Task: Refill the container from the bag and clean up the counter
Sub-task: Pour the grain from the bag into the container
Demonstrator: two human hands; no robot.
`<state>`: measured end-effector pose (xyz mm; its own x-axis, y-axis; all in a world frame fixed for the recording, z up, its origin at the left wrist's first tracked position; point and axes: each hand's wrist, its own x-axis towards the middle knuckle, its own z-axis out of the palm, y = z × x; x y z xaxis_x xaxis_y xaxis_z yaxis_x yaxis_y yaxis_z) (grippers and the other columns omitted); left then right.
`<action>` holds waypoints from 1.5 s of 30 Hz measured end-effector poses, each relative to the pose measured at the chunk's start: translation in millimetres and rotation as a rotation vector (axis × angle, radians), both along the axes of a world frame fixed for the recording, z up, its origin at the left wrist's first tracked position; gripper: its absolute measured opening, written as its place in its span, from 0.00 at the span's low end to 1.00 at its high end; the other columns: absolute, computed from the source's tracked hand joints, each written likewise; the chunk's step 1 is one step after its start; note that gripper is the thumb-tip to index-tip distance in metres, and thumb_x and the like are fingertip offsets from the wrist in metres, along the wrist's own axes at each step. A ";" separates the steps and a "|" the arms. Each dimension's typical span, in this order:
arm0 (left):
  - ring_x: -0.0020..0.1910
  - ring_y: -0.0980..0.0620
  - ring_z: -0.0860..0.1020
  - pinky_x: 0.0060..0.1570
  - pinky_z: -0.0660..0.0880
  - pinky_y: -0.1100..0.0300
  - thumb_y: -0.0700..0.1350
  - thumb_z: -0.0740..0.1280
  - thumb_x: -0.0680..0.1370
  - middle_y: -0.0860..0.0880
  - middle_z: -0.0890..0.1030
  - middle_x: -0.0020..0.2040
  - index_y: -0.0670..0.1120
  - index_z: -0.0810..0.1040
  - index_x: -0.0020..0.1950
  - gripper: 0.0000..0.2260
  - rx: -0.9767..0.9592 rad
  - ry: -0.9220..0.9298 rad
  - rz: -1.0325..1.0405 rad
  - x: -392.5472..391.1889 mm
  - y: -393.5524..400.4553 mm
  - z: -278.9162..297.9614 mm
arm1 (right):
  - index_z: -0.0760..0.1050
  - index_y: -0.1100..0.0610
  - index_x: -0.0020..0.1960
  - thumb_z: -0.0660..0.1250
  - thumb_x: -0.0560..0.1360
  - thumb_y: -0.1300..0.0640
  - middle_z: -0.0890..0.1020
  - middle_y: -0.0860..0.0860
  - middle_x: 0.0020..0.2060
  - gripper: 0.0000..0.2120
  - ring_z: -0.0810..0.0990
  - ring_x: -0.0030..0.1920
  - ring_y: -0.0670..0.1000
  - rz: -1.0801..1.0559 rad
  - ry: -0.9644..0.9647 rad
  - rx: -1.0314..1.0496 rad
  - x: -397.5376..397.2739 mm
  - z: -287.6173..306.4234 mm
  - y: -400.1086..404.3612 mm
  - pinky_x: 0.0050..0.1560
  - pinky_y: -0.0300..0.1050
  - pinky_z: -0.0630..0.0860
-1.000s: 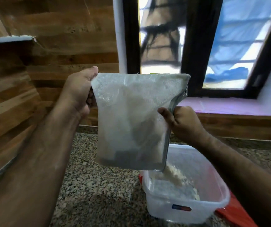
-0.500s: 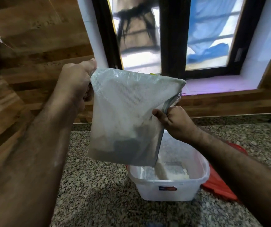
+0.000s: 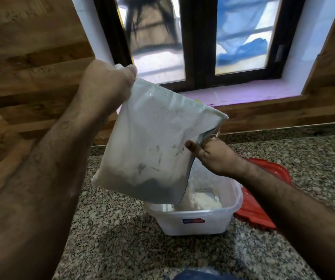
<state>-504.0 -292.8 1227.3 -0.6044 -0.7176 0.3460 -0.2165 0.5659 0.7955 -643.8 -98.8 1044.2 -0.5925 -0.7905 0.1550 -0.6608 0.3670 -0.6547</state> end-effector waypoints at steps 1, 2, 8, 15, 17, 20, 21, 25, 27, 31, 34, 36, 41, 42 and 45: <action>0.39 0.48 0.79 0.38 0.72 0.56 0.55 0.70 0.85 0.47 0.80 0.40 0.38 0.84 0.52 0.19 -0.041 -0.040 0.003 -2.2 2.8 -0.6 | 0.86 0.53 0.55 0.51 0.82 0.26 0.87 0.45 0.48 0.36 0.85 0.52 0.50 -0.016 -0.050 0.072 -0.6 3.0 3.4 0.62 0.51 0.81; 0.38 0.47 0.78 0.37 0.71 0.54 0.56 0.69 0.85 0.46 0.79 0.38 0.36 0.85 0.53 0.21 -0.086 -0.085 0.008 -4.2 4.6 -0.9 | 0.85 0.50 0.52 0.52 0.82 0.27 0.86 0.43 0.47 0.33 0.84 0.50 0.49 -0.017 -0.093 0.159 -1.1 7.5 8.2 0.60 0.50 0.81; 0.34 0.50 0.72 0.34 0.67 0.54 0.57 0.67 0.85 0.47 0.75 0.36 0.42 0.77 0.39 0.23 -0.253 -0.243 0.048 -18.4 13.9 -4.2 | 0.81 0.52 0.36 0.72 0.77 0.32 0.86 0.49 0.35 0.25 0.85 0.39 0.50 -0.195 0.113 0.555 -3.1 67.5 41.3 0.38 0.47 0.81; 0.33 0.55 0.69 0.31 0.61 0.60 0.57 0.63 0.88 0.51 0.72 0.37 0.43 0.79 0.46 0.20 -0.494 -0.413 0.045 -36.6 40.1 -5.5 | 0.82 0.52 0.50 0.77 0.77 0.43 0.84 0.47 0.46 0.13 0.80 0.44 0.42 -0.279 0.120 -0.046 3.2 118.1 45.3 0.38 0.41 0.71; 0.33 0.54 0.70 0.31 0.61 0.58 0.56 0.64 0.88 0.50 0.74 0.36 0.45 0.74 0.39 0.22 -0.524 -0.439 0.033 -42.0 49.8 -10.8 | 0.81 0.51 0.62 0.76 0.77 0.41 0.82 0.44 0.53 0.18 0.77 0.48 0.37 -0.119 0.039 -0.055 12.5 116.4 31.4 0.42 0.37 0.72; 0.38 0.49 0.76 0.35 0.67 0.55 0.58 0.63 0.87 0.49 0.76 0.38 0.44 0.76 0.43 0.21 -0.590 -0.464 0.038 -51.4 54.6 -20.4 | 0.81 0.53 0.64 0.76 0.77 0.40 0.85 0.48 0.53 0.22 0.82 0.51 0.46 -0.084 0.073 -0.054 15.4 96.0 10.7 0.48 0.43 0.79; 0.41 0.46 0.77 0.39 0.69 0.54 0.59 0.62 0.87 0.48 0.78 0.40 0.45 0.77 0.46 0.20 -0.615 -0.481 0.038 -53.3 55.5 -22.9 | 0.81 0.53 0.63 0.76 0.77 0.41 0.85 0.49 0.53 0.21 0.83 0.52 0.49 -0.108 0.049 -0.084 15.1 87.7 6.0 0.51 0.47 0.81; 0.48 0.47 0.78 0.45 0.72 0.53 0.60 0.59 0.88 0.47 0.83 0.50 0.44 0.85 0.62 0.23 -0.667 -0.531 -0.009 -57.7 58.9 -35.8 | 0.77 0.54 0.55 0.71 0.83 0.46 0.81 0.48 0.46 0.12 0.79 0.45 0.48 -0.182 -0.068 -0.216 11.0 55.0 -5.4 0.45 0.49 0.78; 0.45 0.49 0.80 0.44 0.73 0.54 0.63 0.57 0.88 0.48 0.85 0.46 0.43 0.86 0.57 0.27 -0.638 -0.516 -0.038 -58.2 57.8 -43.5 | 0.75 0.56 0.51 0.66 0.86 0.48 0.79 0.49 0.42 0.11 0.75 0.41 0.48 -0.185 -0.068 -0.292 9.8 39.9 -6.5 0.40 0.48 0.73; 0.31 0.52 0.73 0.36 0.66 0.57 0.67 0.53 0.88 0.49 0.75 0.31 0.46 0.76 0.34 0.33 -0.499 -0.437 -0.078 -41.4 43.6 -56.5 | 0.75 0.57 0.53 0.59 0.89 0.47 0.81 0.54 0.43 0.15 0.79 0.42 0.53 -0.177 -0.135 -0.428 6.6 10.9 -4.9 0.42 0.55 0.76; 0.33 0.49 0.72 0.34 0.60 0.54 0.62 0.54 0.90 0.47 0.75 0.34 0.47 0.71 0.34 0.29 -0.416 -0.348 -0.012 -12.9 15.1 -74.8 | 0.77 0.55 0.53 0.57 0.88 0.46 0.82 0.55 0.46 0.15 0.80 0.44 0.56 -0.271 -0.273 -0.505 8.2 -9.1 -7.6 0.45 0.56 0.78; 0.37 0.47 0.76 0.35 0.62 0.53 0.61 0.58 0.89 0.49 0.78 0.36 0.47 0.73 0.39 0.24 -0.376 -0.310 0.058 7.6 -7.9 -96.8 | 0.78 0.53 0.51 0.58 0.89 0.48 0.83 0.54 0.45 0.14 0.80 0.44 0.53 -0.354 -0.428 -0.582 9.7 -22.7 -11.2 0.47 0.53 0.78; 0.47 0.52 0.81 0.49 0.81 0.50 0.63 0.63 0.86 0.52 0.82 0.51 0.51 0.77 0.59 0.16 -0.179 -0.397 0.262 58.7 -56.6 -171.5 | 0.80 0.50 0.53 0.58 0.88 0.47 0.85 0.55 0.49 0.14 0.82 0.47 0.54 -0.473 -0.644 -0.651 11.0 -43.4 -14.0 0.49 0.54 0.80; 0.49 0.51 0.81 0.49 0.81 0.50 0.65 0.62 0.86 0.51 0.82 0.52 0.51 0.77 0.61 0.19 -0.118 -0.389 0.293 66.6 -63.7 -185.7 | 0.80 0.50 0.53 0.58 0.89 0.49 0.84 0.53 0.47 0.14 0.82 0.46 0.53 -0.489 -0.668 -0.659 11.3 -45.0 -13.3 0.48 0.51 0.79; 0.51 0.48 0.82 0.47 0.76 0.53 0.67 0.59 0.86 0.49 0.84 0.51 0.49 0.80 0.55 0.23 0.233 -0.233 0.276 79.4 -68.7 -216.9 | 0.80 0.51 0.55 0.58 0.89 0.51 0.84 0.51 0.48 0.13 0.83 0.46 0.51 -0.525 -0.721 -0.683 10.4 -50.7 -13.9 0.45 0.46 0.79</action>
<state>-424.6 -361.5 1010.5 -0.4215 -0.9062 0.0324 -0.5236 0.2724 0.8072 -633.3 -112.7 993.5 -0.9532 -0.2974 -0.0536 0.0850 -0.0934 -0.9920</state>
